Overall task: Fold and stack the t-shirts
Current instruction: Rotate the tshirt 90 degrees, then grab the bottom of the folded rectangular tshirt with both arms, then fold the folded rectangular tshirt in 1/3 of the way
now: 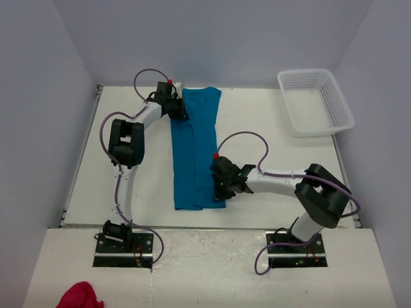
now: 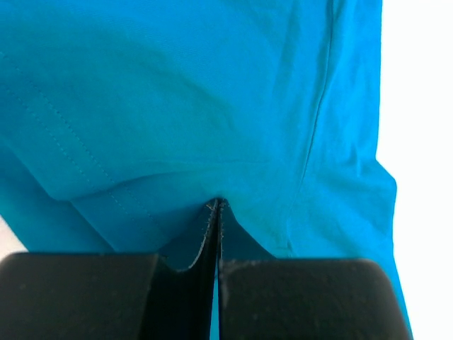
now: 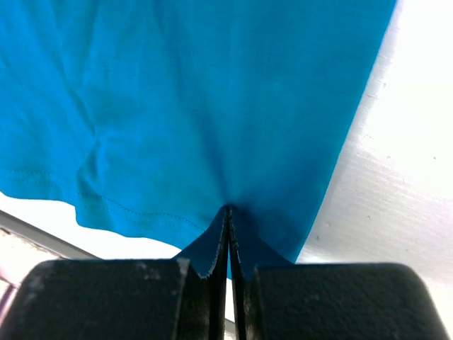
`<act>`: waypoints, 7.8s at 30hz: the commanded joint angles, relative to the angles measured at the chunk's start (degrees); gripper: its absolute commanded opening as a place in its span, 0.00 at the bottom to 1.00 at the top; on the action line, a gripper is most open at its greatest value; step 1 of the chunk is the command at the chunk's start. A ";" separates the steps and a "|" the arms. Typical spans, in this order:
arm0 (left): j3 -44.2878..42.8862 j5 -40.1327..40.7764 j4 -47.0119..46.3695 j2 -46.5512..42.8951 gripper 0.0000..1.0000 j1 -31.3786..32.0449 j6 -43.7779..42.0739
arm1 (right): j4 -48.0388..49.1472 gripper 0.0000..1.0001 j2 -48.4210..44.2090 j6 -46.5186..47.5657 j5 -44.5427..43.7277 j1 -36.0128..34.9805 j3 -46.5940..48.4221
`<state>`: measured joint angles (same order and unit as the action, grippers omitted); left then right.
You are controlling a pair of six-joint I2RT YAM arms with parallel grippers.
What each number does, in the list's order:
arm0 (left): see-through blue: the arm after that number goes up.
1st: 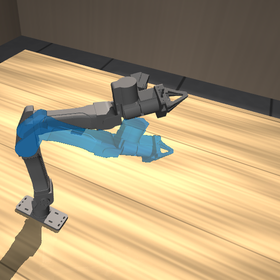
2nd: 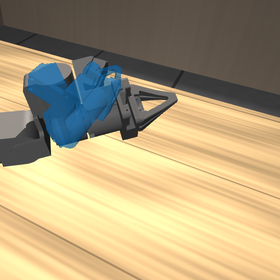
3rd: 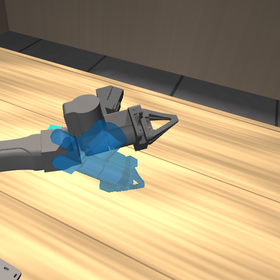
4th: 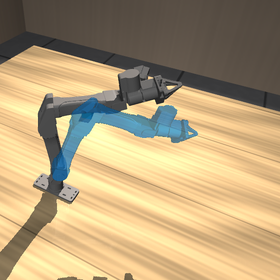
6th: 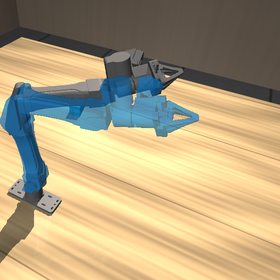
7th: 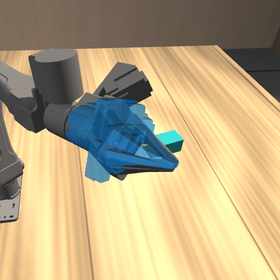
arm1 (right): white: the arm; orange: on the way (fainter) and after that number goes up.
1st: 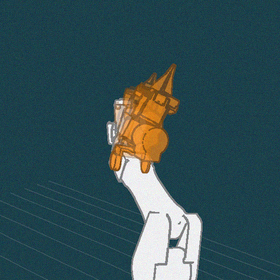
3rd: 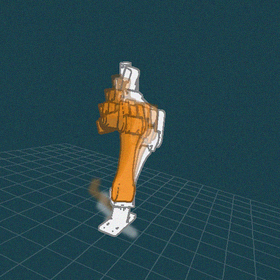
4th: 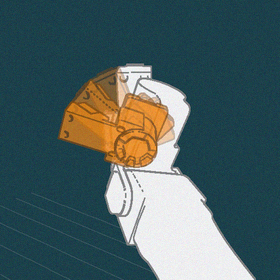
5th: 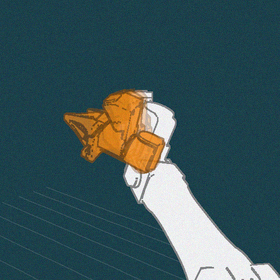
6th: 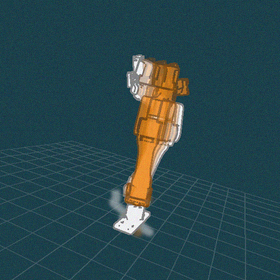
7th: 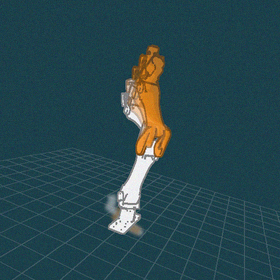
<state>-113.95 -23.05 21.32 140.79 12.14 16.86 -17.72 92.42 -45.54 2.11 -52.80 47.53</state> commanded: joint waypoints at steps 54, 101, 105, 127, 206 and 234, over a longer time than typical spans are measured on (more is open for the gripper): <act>69.56 13.82 7.41 -72.76 0.33 10.44 20.40 | 13.06 0.19 -14.72 -1.83 4.57 2.87 -18.87; 75.81 8.81 10.23 -63.71 0.41 25.56 30.68 | 12.26 0.00 -20.18 -0.60 3.69 2.61 -21.60; 76.25 8.37 8.92 -62.83 0.41 25.65 30.95 | 12.35 0.00 -20.44 -0.60 3.78 2.61 -21.77; 80.82 6.34 9.78 -68.44 0.00 28.20 34.90 | 11.39 0.00 -20.61 -1.13 2.56 2.26 -22.04; 42.06 5.38 5.13 -40.86 0.00 0.61 21.37 | -24.47 0.00 25.61 29.45 10.02 23.88 53.98; 25.01 14.43 3.91 -35.92 0.41 -1.95 13.12 | -32.29 0.57 43.90 38.77 2.03 29.33 85.18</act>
<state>-82.52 -14.24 27.31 110.74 10.87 35.31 -48.49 137.60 -9.87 9.23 -25.02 127.00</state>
